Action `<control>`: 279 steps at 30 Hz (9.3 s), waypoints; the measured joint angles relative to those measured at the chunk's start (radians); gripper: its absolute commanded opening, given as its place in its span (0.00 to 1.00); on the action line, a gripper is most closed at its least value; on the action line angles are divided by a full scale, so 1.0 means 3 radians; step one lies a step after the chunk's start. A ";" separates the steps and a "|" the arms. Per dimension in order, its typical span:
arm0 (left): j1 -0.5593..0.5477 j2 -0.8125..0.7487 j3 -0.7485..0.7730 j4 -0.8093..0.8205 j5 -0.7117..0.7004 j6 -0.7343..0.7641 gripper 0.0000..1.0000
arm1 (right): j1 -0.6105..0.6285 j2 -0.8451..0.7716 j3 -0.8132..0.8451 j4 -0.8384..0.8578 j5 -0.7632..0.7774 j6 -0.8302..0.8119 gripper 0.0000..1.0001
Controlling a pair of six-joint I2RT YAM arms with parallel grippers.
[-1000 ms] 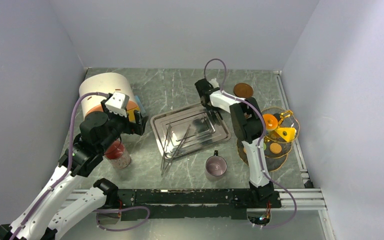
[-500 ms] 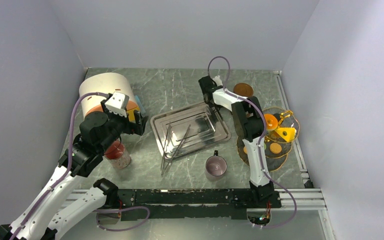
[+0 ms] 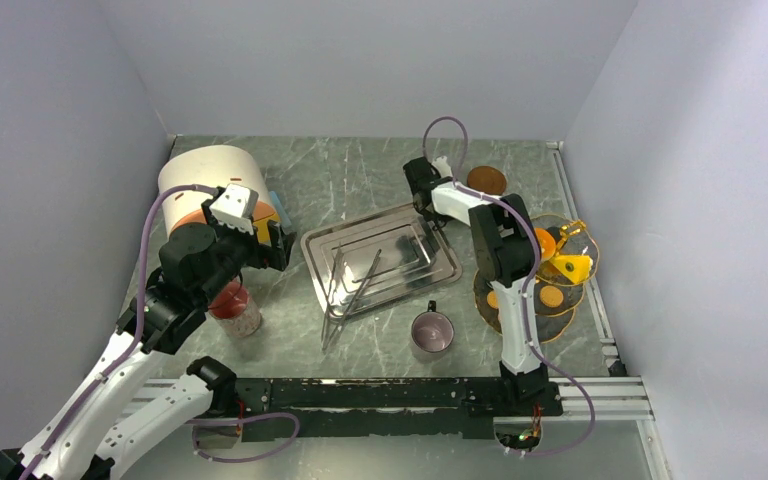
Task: Serve the afternoon tea
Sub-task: Move the coaster to the center of the board, then adjust the cup at the center of the board, then pick up the cup at the center of the board.
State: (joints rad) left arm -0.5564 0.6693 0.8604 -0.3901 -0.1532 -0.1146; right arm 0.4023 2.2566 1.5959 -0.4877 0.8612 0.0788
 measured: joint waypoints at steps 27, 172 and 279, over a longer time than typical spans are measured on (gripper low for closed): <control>0.0000 0.0001 0.0000 0.0000 0.0000 0.0011 0.97 | -0.0090 0.0229 0.0546 0.0061 0.0140 -0.0046 0.00; -0.0005 0.0043 -0.0057 -0.0020 -0.0326 0.0047 0.97 | 0.1095 -0.3063 -0.2088 -0.1483 -0.2701 0.2936 0.00; -0.0005 -0.0112 -0.0057 -0.0019 -0.0364 0.0048 0.97 | 0.3503 -0.2712 -0.1975 -0.1569 -0.1389 0.4864 0.45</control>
State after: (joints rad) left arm -0.5579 0.6357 0.8433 -0.3958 -0.2623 -0.1001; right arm 1.4532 1.4429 1.0035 -0.9585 0.4446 1.5379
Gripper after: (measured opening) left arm 0.974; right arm 0.462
